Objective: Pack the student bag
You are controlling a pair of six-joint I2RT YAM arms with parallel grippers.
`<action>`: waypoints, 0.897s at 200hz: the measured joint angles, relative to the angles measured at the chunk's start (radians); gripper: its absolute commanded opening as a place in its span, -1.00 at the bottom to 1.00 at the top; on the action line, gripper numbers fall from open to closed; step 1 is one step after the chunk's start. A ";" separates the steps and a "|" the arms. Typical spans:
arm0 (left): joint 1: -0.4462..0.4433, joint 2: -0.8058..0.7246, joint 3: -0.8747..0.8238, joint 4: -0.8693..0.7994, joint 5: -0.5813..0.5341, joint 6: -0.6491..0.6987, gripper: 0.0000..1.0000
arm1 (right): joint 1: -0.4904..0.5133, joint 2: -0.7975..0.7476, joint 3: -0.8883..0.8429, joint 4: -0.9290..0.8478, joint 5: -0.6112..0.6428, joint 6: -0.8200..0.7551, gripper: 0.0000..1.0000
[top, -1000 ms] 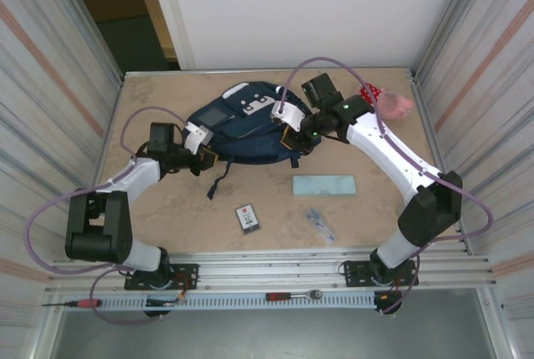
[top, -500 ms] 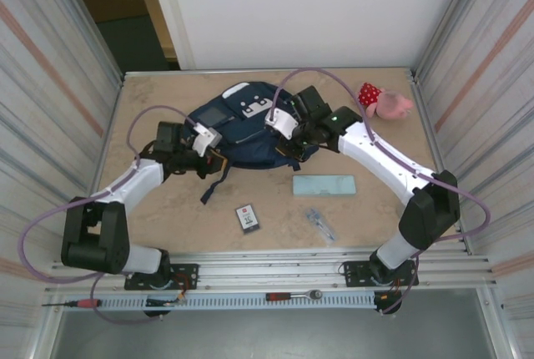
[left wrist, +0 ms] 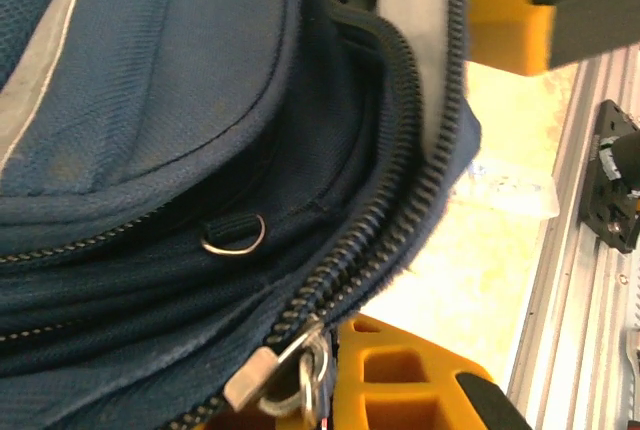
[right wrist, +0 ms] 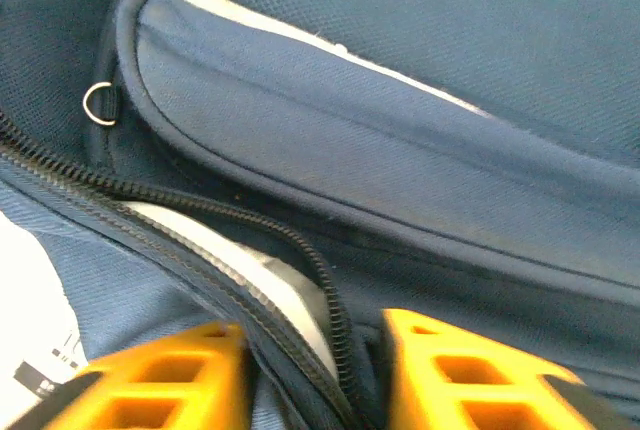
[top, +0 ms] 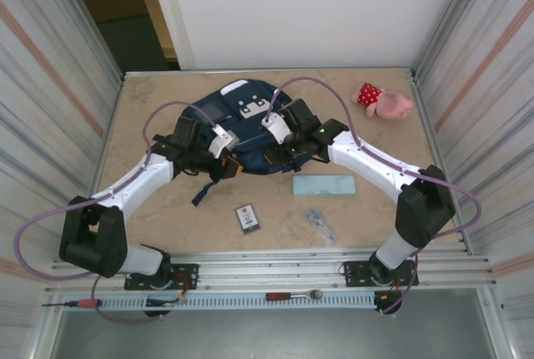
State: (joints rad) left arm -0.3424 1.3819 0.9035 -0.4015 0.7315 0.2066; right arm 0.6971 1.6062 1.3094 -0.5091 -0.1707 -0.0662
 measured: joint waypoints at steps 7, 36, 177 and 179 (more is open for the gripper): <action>0.013 0.000 -0.001 0.002 -0.005 -0.025 -1.00 | -0.010 -0.012 -0.016 0.029 -0.021 0.048 0.30; 0.055 -0.002 -0.031 0.004 -0.024 -0.093 -1.00 | -0.101 -0.152 -0.166 0.119 -0.122 0.397 0.37; 0.052 -0.013 -0.066 0.001 -0.053 -0.126 -1.00 | -0.099 -0.069 -0.425 0.435 -0.266 1.407 -0.31; 0.051 -0.013 -0.066 0.001 -0.053 -0.126 -1.00 | -0.099 -0.067 -0.425 0.436 -0.263 1.416 -0.34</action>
State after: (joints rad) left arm -0.2913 1.3685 0.8375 -0.4007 0.6785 0.0811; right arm 0.5983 1.5391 0.8845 -0.0731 -0.4335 1.3495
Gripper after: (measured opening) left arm 0.076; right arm 0.430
